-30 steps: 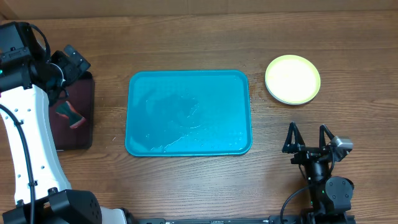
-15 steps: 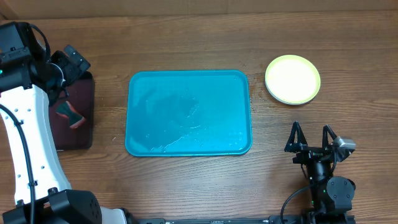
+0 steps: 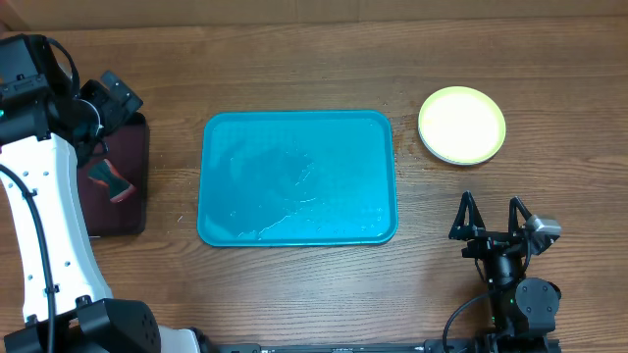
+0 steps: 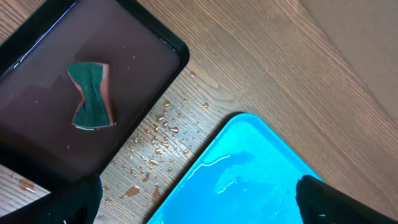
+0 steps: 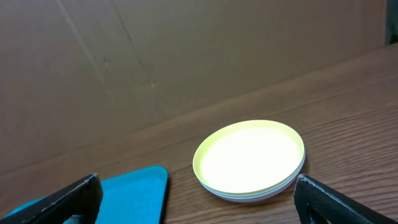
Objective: Clean dirty plates on tray and stack at the side
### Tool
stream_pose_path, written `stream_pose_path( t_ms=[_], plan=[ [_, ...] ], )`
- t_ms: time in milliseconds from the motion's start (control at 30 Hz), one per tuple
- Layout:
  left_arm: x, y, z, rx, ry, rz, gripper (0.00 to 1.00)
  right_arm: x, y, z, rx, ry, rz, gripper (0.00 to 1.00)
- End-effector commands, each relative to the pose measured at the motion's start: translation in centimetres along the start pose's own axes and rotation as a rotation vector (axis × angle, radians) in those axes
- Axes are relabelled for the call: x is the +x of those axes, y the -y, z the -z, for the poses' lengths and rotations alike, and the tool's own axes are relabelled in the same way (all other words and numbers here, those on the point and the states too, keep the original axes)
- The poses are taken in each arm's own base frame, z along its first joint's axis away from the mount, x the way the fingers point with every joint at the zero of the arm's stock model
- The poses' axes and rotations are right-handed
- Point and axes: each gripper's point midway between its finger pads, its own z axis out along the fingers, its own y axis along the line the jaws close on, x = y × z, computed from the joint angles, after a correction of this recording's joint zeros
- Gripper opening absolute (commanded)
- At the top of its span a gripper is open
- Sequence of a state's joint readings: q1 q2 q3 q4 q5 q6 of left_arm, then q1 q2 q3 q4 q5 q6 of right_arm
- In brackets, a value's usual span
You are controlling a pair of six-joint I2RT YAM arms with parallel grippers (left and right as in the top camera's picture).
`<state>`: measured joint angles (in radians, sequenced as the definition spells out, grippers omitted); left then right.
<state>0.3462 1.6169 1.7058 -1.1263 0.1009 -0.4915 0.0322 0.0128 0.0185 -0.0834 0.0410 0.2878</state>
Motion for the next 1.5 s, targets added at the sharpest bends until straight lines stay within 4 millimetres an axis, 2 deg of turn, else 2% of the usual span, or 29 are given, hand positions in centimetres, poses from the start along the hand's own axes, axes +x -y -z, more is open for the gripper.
stream_pose_path(
  t_ms=[0,267,367,700,867,1000,1167,1300,1467],
  plan=[
    [0.2,0.1,-0.4,-0.001,-0.010,-0.010,1.00,0.2,0.2,0.0,0.004,0.004,0.004,1.00],
    [0.1,0.1,-0.4,-0.006,-0.007,-0.010,1.00,0.2,0.2,0.0,0.004,0.004,0.004,1.00],
    [-0.6,-1.2,-0.4,-0.081,0.033,-0.011,1.00,0.2,0.2,0.0,0.004,0.004,0.004,1.00],
    [-0.6,-1.4,-0.5,-0.089,0.035,-0.014,1.00,0.2,0.2,0.0,0.004,0.004,0.004,1.00],
    [-0.2,-2.7,0.0,-0.159,0.029,-0.029,1.00,0.2,0.2,0.0,0.004,0.004,0.004,1.00],
    [1.1,-3.2,1.2,-0.176,0.010,-0.035,1.00,0.2,0.2,0.0,0.004,0.004,0.004,1.00],
    [2.4,-3.5,3.3,-0.187,0.070,-0.077,1.00,0.2,0.2,0.0,0.004,0.004,0.004,1.00],
    [4.4,-3.5,4.3,-0.143,0.123,-0.161,1.00,0.2,0.2,0.0,0.004,0.004,0.004,1.00],
    [7.7,-3.2,4.6,-0.058,0.221,-0.286,0.99,0.2,0.2,0.0,0.004,0.004,0.004,1.00]
  ],
)
